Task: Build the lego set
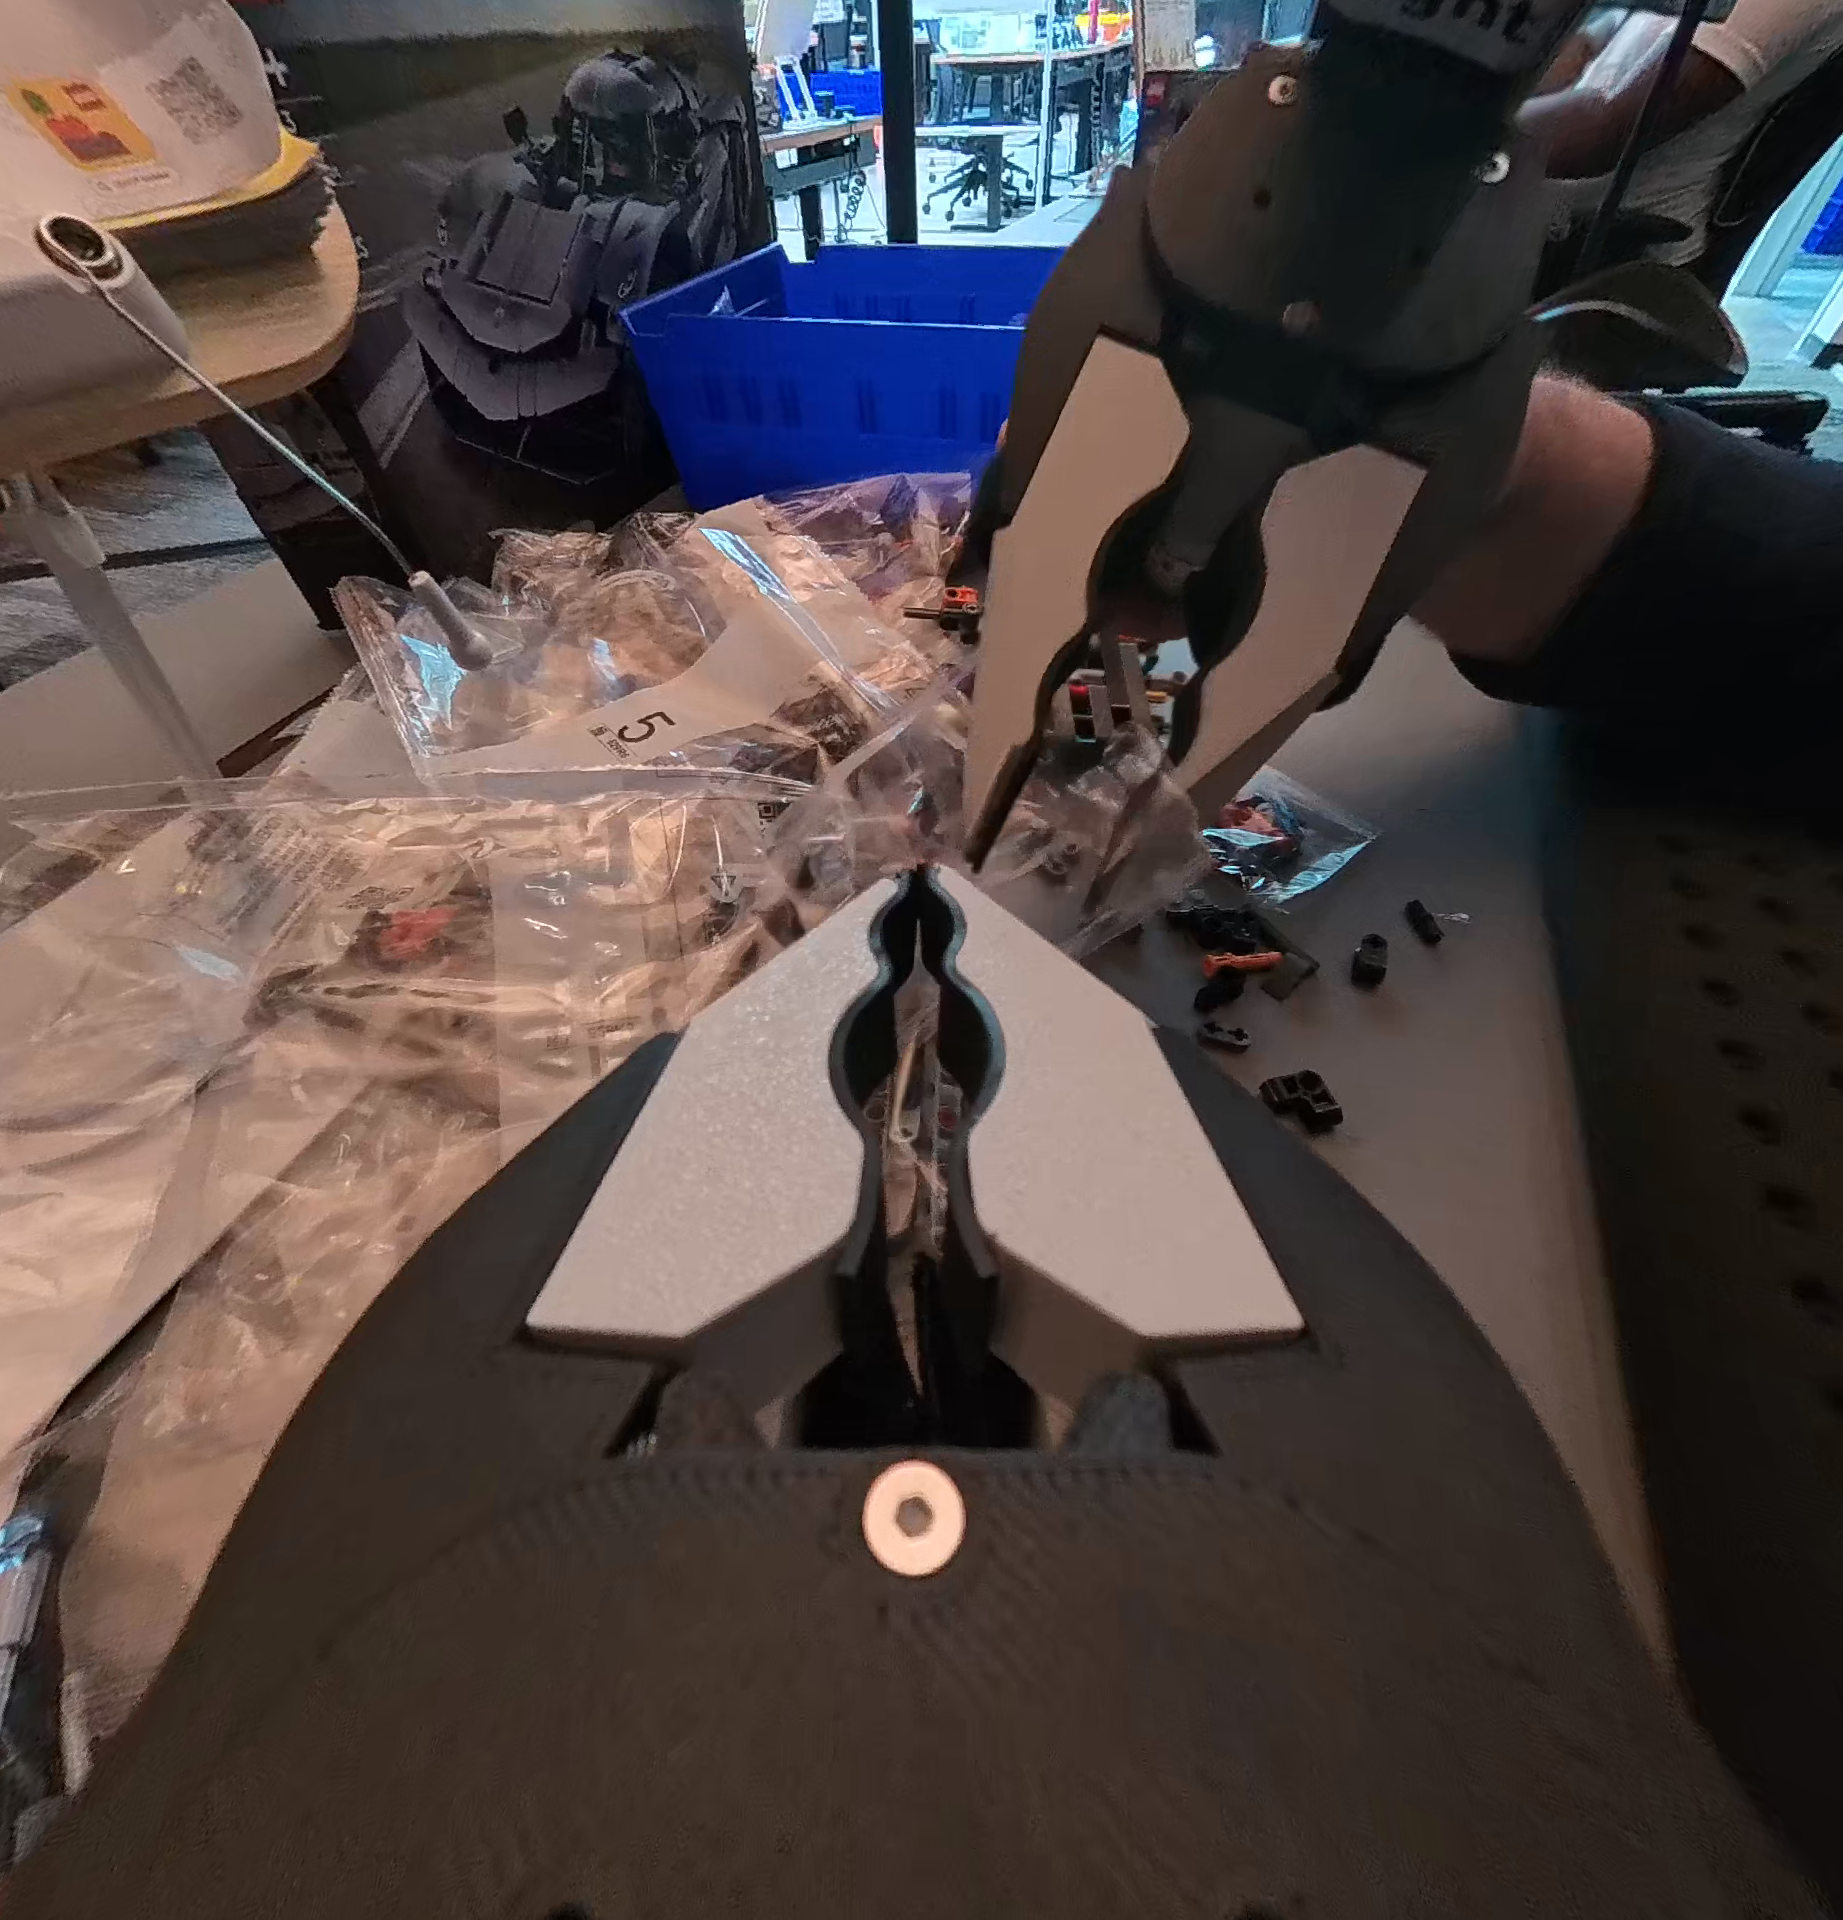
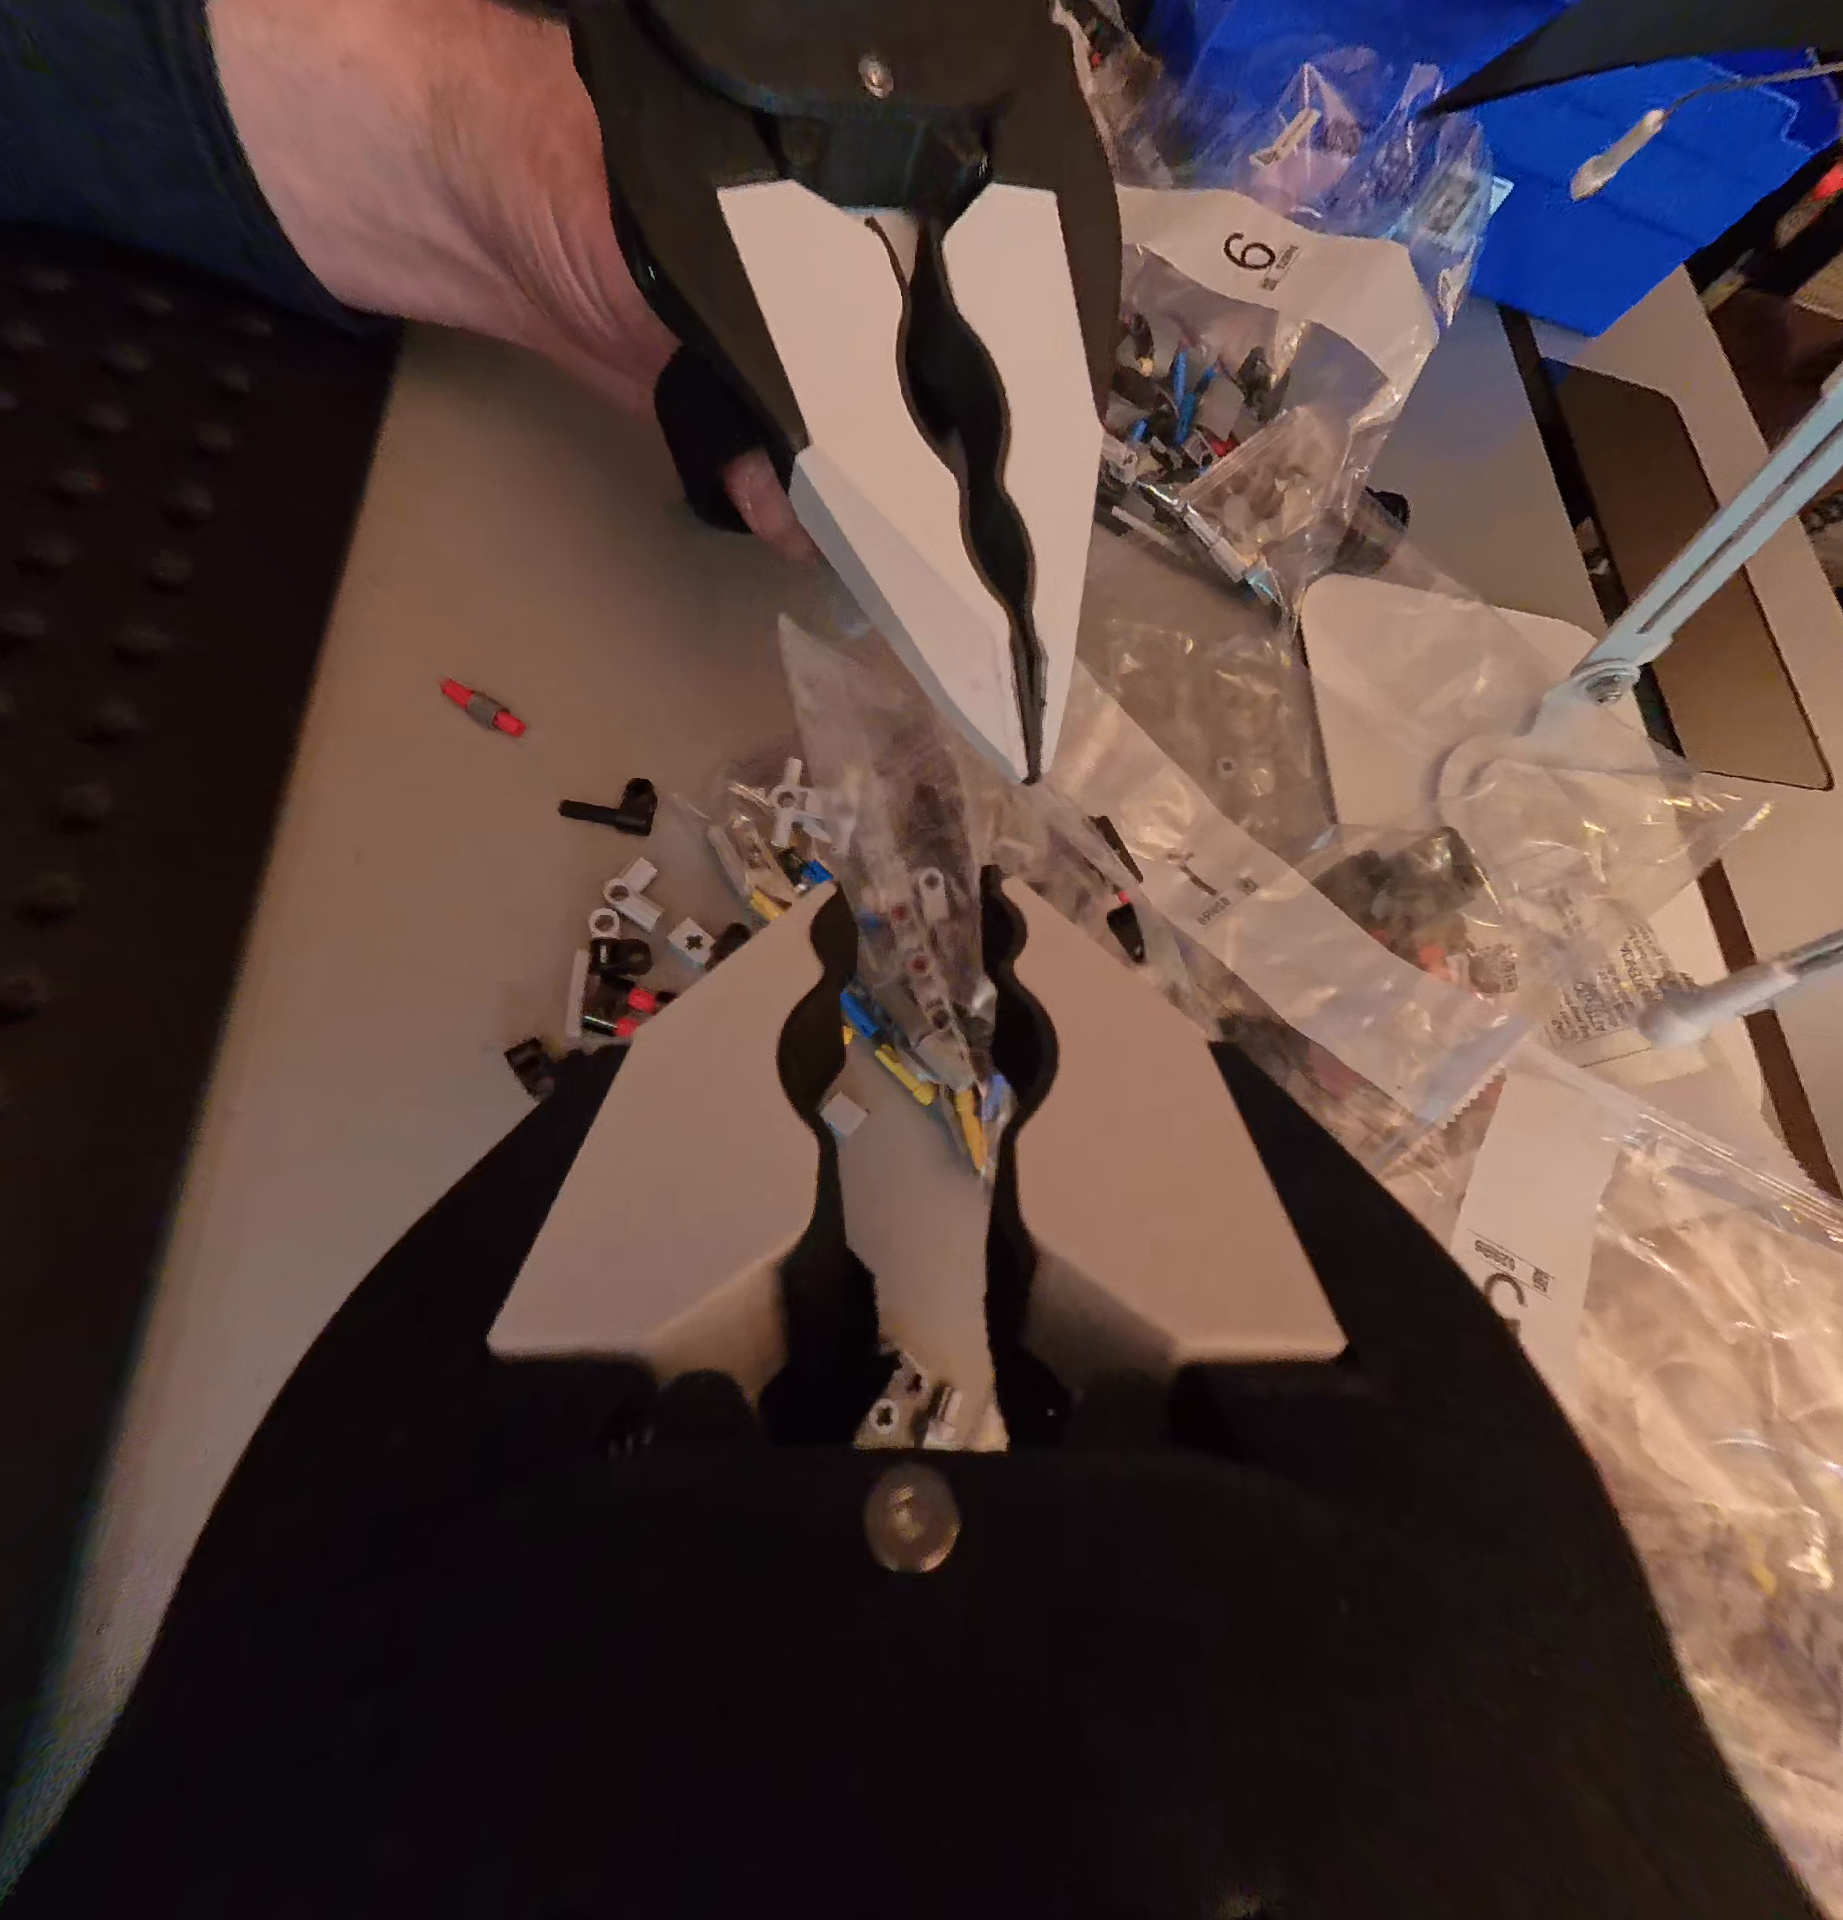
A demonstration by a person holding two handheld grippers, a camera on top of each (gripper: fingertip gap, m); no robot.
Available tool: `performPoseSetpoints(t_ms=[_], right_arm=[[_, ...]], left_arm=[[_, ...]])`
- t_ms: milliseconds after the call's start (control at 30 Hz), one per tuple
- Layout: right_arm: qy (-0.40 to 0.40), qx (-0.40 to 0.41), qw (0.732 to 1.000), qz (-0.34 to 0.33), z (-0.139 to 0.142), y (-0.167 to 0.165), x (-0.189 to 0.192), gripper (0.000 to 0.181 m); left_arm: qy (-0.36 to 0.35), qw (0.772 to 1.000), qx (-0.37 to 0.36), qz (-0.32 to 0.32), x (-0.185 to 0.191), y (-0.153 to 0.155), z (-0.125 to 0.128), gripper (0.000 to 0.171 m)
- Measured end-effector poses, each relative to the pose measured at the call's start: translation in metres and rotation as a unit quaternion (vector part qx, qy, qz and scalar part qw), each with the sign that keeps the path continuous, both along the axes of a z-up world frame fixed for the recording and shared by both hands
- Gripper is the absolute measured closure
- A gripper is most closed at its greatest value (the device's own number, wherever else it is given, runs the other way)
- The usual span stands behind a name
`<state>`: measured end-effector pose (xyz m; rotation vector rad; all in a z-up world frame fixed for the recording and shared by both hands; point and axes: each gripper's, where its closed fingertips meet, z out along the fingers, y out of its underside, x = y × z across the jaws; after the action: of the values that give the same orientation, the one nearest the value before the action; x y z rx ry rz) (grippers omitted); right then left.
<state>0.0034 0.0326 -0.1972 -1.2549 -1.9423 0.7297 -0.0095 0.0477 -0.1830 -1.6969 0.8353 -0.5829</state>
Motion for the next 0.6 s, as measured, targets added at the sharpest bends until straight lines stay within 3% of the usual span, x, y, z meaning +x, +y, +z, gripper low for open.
performPoseSetpoints(t_ms=[200,333,533,600], right_arm=[[-0.041,0.040,0.998,-0.013,-0.018,0.005,-0.002,0.158],[-0.060,0.074,0.995,-0.024,-0.026,0.011,-0.001,0.181],[-0.069,0.095,0.993,-0.026,-0.030,0.013,-0.001,0.181],[-0.070,0.100,0.992,-0.027,-0.031,0.014,-0.001,0.181]], left_arm=[[-0.009,1.000,-0.004,-0.008,0.003,-0.001,0.001,0.171],[-0.016,1.000,-0.013,-0.010,0.004,-0.001,0.000,0.171],[-0.012,1.000,-0.026,-0.008,0.004,0.000,-0.006,0.171],[-0.018,1.000,-0.021,0.002,0.001,0.003,-0.002,0.163]])
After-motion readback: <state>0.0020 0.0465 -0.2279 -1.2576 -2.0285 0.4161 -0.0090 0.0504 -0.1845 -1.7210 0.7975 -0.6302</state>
